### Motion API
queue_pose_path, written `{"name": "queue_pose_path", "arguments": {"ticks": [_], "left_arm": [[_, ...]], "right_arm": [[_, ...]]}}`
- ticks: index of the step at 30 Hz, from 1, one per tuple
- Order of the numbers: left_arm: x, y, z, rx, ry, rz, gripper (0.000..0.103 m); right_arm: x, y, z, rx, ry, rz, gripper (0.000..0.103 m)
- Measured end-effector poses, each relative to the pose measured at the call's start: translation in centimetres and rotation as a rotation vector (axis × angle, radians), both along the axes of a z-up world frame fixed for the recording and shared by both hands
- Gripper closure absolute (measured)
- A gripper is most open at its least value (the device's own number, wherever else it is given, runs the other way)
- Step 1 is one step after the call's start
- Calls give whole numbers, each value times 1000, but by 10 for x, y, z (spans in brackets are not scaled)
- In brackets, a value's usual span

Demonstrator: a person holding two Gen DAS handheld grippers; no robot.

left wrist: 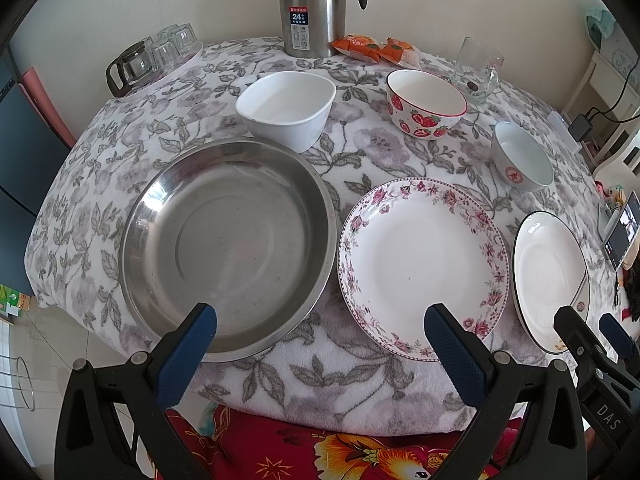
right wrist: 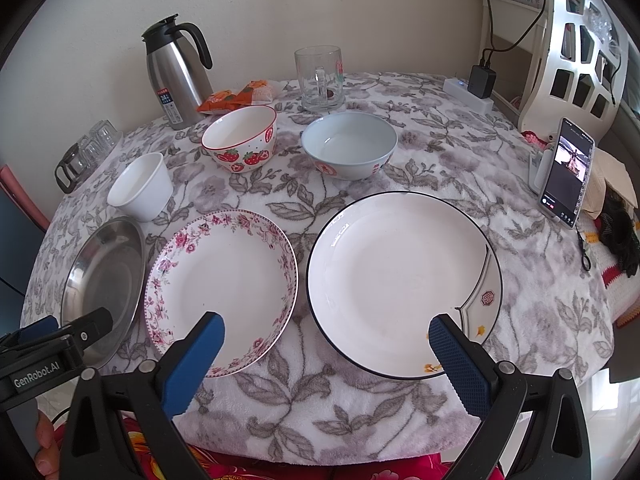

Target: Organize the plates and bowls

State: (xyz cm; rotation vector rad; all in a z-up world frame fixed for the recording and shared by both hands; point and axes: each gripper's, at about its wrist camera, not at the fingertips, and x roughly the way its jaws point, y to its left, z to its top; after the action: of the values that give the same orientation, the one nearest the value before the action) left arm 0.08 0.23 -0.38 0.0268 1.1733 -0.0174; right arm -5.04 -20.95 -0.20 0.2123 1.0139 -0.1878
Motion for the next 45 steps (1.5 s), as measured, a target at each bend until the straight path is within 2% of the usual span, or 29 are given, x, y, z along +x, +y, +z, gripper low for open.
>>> {"name": "queue_pose_path", "arguments": {"ticks": [18, 24, 29, 31, 37, 41, 45], "left_arm": [[0, 0, 0, -3, 1, 1, 0], [4, 9, 5, -52, 2, 10, 0], [10, 33, 15, -83, -43, 76, 0], [14, 51, 19, -100, -60, 130, 0], [19, 103, 20, -129, -99, 279, 0], [19, 131, 21, -110, -128, 339, 0], [16, 155, 20, -127, -167, 374, 0]], "right_arm": [[1, -1, -1, 0, 2, 1, 0], [-1, 5, -3, 17, 2, 16, 0], [14, 22, -6, 21, 0, 52, 0], [22, 29, -4, 32, -3, 72, 0], [45, 50, -7, 118, -29, 118, 0], [57, 63, -9, 160, -48, 146, 0], [70, 75, -12, 208, -79, 167, 0]]}}
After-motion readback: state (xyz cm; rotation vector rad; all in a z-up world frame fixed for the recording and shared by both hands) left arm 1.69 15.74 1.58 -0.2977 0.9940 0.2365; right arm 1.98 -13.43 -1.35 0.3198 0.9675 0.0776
